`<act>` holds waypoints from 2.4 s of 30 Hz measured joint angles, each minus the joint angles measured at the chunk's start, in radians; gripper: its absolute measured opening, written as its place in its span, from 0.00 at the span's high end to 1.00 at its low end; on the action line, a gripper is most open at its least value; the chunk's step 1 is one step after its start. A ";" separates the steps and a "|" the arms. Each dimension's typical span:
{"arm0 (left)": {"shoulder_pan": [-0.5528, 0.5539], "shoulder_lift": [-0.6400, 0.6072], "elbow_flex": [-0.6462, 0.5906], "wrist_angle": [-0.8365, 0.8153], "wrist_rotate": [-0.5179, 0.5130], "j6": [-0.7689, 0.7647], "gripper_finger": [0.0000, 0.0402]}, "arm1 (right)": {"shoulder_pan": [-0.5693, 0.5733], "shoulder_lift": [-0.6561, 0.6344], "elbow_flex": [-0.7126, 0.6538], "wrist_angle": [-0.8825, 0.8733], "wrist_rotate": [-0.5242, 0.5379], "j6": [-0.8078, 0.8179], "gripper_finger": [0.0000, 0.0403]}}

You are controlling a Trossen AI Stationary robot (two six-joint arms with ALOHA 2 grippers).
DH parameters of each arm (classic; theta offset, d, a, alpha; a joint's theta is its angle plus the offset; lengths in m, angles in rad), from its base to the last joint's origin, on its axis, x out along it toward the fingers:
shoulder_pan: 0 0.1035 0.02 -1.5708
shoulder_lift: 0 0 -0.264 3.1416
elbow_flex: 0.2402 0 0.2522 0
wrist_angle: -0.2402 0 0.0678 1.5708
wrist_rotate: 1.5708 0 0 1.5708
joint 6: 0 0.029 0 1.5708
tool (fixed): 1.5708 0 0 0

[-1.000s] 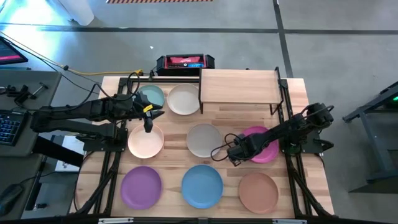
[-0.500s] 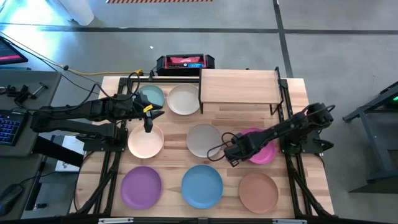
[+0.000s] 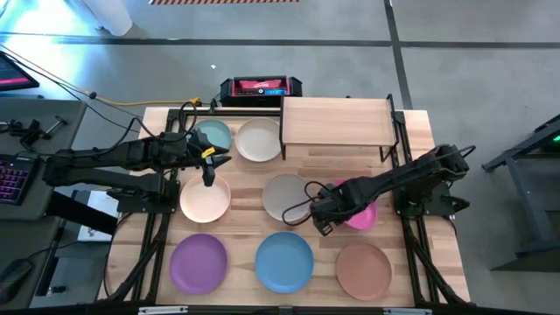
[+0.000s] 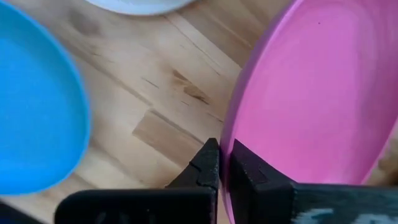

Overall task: Place and stack plates onto a shelf
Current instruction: Put the pink plate on the shelf

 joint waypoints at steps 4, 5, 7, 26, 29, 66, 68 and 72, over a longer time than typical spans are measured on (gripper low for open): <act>0.000 0.000 0.000 0.000 0.000 0.000 0.71 | 0.000 0.000 0.102 -0.070 0.042 -0.027 1.00; 0.000 0.000 0.000 0.000 0.000 0.000 0.71 | 0.000 0.000 0.124 -0.088 0.052 -0.027 1.00; 0.000 0.000 0.000 0.000 0.000 0.000 0.71 | 0.000 0.000 0.167 -0.124 0.059 -0.029 1.00; 0.000 0.000 0.000 0.000 0.000 0.000 0.71 | -0.031 -0.004 0.481 -0.345 0.202 -0.173 1.00; 0.000 0.000 0.000 0.000 0.000 0.000 0.71 | -0.058 -0.004 0.496 -0.345 0.241 -0.228 1.00; 0.000 0.000 0.000 0.001 -0.012 -0.027 0.71 | -0.486 -0.028 0.225 -0.345 0.434 -0.856 1.00; 0.000 0.000 0.000 0.001 -0.012 -0.029 0.71 | -0.502 -0.043 0.192 -0.343 0.434 -0.848 1.00; 0.000 0.000 0.000 0.001 -0.012 -0.029 0.71 | -0.533 -0.084 0.122 -0.325 0.433 -0.831 1.00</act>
